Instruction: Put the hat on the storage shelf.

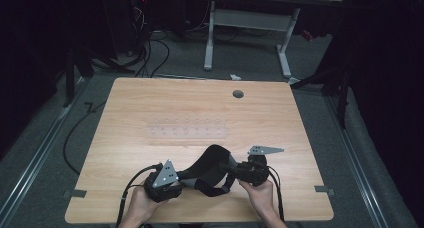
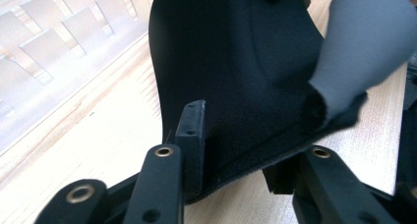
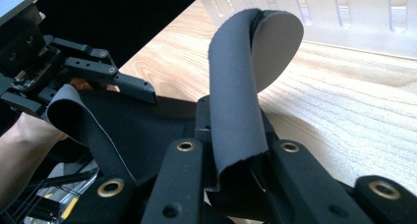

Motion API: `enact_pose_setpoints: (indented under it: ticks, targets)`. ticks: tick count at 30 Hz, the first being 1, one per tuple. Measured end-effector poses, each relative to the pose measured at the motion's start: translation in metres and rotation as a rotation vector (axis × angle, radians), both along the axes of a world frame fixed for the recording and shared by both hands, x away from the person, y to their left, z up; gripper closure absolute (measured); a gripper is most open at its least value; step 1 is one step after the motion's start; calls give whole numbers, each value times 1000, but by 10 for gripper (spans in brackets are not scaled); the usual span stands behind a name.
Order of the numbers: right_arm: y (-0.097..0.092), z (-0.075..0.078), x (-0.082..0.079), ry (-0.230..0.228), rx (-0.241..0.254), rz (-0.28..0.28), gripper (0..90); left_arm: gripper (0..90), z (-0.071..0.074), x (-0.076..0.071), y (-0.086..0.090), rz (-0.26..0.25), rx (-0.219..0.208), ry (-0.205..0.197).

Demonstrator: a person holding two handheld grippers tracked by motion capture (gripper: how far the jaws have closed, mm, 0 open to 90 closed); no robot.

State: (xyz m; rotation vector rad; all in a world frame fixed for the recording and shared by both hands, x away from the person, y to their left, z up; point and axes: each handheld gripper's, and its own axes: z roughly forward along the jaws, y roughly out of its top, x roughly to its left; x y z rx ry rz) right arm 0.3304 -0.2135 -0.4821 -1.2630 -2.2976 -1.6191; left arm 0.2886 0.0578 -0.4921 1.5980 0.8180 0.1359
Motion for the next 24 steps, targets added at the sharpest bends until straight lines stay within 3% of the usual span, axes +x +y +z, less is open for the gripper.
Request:
enact_pose_setpoints:
  ticks: [7, 13, 14, 19, 20, 24]
  targets:
    - [-2, -4, 9, 17, 24, -14, 735, 858, 4, -3, 2, -57, -29, -19]
    - [-6, -3, 13, 15, 55, -49, 631, 870, 7, -2, 3, -72, -61, -26]
    - [-9, 0, 13, 2, 80, -61, 593, 870, 8, -2, 4, -76, -64, -22]
    - [-17, 5, 10, -29, 96, -97, 536, 870, 11, -2, 8, -68, -104, -13]
    - [-24, 6, 8, -53, 86, -121, 523, 870, 15, 0, 12, -54, -137, 1]
    - [-35, 4, 7, -61, 55, -158, 506, 870, 17, 3, 17, -45, -173, 10]
